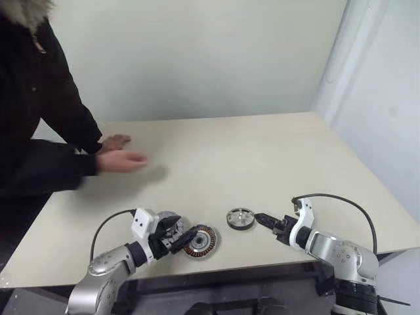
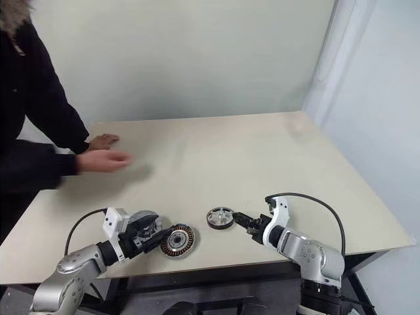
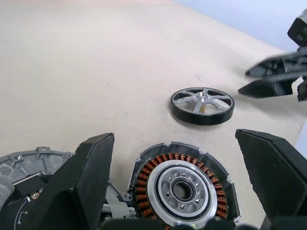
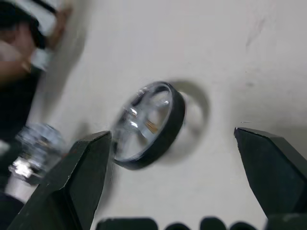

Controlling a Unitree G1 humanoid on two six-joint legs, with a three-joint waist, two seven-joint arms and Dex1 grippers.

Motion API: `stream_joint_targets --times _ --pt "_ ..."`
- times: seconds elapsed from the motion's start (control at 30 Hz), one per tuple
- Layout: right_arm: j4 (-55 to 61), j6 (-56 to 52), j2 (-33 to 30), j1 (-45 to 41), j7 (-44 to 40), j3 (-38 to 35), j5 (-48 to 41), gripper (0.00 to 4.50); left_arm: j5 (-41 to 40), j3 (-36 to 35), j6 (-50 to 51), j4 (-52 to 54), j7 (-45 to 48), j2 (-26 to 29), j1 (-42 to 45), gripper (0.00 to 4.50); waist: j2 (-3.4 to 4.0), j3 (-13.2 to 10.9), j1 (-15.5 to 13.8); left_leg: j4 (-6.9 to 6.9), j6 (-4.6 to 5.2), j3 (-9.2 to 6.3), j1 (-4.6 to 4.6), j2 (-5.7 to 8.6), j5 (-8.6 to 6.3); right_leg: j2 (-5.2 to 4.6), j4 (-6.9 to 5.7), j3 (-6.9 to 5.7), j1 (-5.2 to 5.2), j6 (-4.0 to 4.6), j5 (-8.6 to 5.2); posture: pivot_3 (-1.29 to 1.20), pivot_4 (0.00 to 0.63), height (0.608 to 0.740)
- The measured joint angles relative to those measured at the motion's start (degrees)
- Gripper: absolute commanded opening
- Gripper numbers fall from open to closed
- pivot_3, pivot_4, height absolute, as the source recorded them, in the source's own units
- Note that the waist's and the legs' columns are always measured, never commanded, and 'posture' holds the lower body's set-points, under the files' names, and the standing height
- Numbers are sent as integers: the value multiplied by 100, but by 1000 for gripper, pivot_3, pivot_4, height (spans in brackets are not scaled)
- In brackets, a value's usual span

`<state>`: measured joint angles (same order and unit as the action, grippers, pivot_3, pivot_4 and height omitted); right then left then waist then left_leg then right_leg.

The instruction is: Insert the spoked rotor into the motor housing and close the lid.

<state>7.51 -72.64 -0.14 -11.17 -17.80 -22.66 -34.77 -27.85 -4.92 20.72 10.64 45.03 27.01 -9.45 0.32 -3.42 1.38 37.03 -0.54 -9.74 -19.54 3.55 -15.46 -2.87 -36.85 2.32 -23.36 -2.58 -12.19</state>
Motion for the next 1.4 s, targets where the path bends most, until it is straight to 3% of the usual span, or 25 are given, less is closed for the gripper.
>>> stream_joint_targets --times 0.17,0.3,0.53,0.9,1.03,1.2,1.33,1.4 --pt "-318 -538 564 -266 495 -790 -474 4471 -20 -77 5 0 33 46 33 4345 25 9 15 -7 0 2 1 1 0 7 0 -3 -6 10 6 0 0 740" --pt "-471 -716 692 -401 756 -919 -614 4471 -165 -115 130 10 160 168 -7 4345 42 18 45 -8 0 6 1 2 0 6 0 -1 -7 10 6 0 0 740" --pt "-733 -629 714 -411 966 -689 -609 4471 -495 -149 652 183 414 463 -379 4345 50 19 155 -10 0 10 2 -2 0 6 0 -2 -9 13 5 0 0 740" --pt "-1039 -182 759 -523 1155 -203 -609 4471 -470 -121 736 252 420 454 -452 4345 53 20 149 -12 -1 10 3 -3 -1 6 1 -1 -11 12 5 0 0 740" --pt "-1189 -33 769 -560 1198 -105 -609 3623 -464 -97 734 251 419 429 -447 4345 53 19 148 -13 -1 10 2 -3 -1 6 1 -1 -12 12 5 0 0 740" --pt "-1321 125 772 -576 1282 -67 -610 1722 -449 -74 714 251 418 393 -446 4345 54 19 148 -13 -1 9 2 -3 -1 6 1 -2 -12 12 5 0 0 740" --pt "-1303 148 773 -590 1290 -39 -691 477 -440 -69 679 250 418 378 -453 4345 54 23 149 -14 -1 9 3 -5 -1 6 2 -2 -11 13 5 0 0 740" --pt "-1291 118 773 -589 1296 -41 -716 434 -448 -71 679 250 420 379 -492 4345 57 22 151 -14 -1 11 2 -6 -1 6 2 -1 -13 20 1 0 0 740"
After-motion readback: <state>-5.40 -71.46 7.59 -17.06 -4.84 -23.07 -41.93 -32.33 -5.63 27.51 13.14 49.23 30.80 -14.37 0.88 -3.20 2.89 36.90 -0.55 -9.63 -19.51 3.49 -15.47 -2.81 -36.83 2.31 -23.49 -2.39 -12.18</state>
